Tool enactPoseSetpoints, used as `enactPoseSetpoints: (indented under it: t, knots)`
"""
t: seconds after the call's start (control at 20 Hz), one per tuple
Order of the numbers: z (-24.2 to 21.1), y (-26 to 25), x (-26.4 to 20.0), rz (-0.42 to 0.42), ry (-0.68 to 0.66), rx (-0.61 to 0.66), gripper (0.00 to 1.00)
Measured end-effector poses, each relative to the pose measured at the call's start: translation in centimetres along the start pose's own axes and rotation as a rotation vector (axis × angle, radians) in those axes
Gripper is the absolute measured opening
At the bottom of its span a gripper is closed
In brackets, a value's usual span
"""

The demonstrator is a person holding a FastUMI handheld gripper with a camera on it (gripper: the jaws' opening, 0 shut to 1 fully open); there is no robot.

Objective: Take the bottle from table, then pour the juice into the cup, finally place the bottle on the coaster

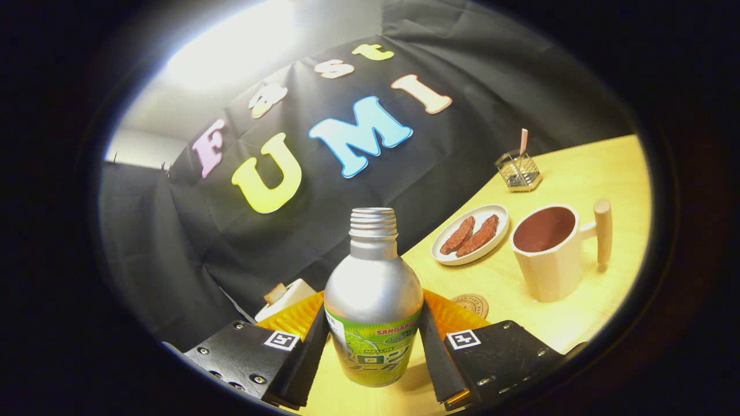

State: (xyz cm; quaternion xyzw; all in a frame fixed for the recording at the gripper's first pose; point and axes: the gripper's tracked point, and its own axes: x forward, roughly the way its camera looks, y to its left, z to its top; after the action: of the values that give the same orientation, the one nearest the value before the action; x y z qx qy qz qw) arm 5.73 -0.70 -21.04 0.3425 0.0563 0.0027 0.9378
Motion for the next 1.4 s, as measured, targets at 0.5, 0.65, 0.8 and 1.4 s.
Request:
enactPoseSetpoints:
  t: [0.5,0.65,0.8,1.4]
  knots:
    - [1.1,-2.6,0.5,-0.027,0.004,0.303,0.76]
    - [1.7,-2.9,0.6,-0.01,-0.001,0.423,0.77]
    - [2.2,-3.5,0.8,-0.016,-0.02,0.516,0.77]
    - [2.9,-3.8,0.9,-0.003,-0.05,0.791,0.76]
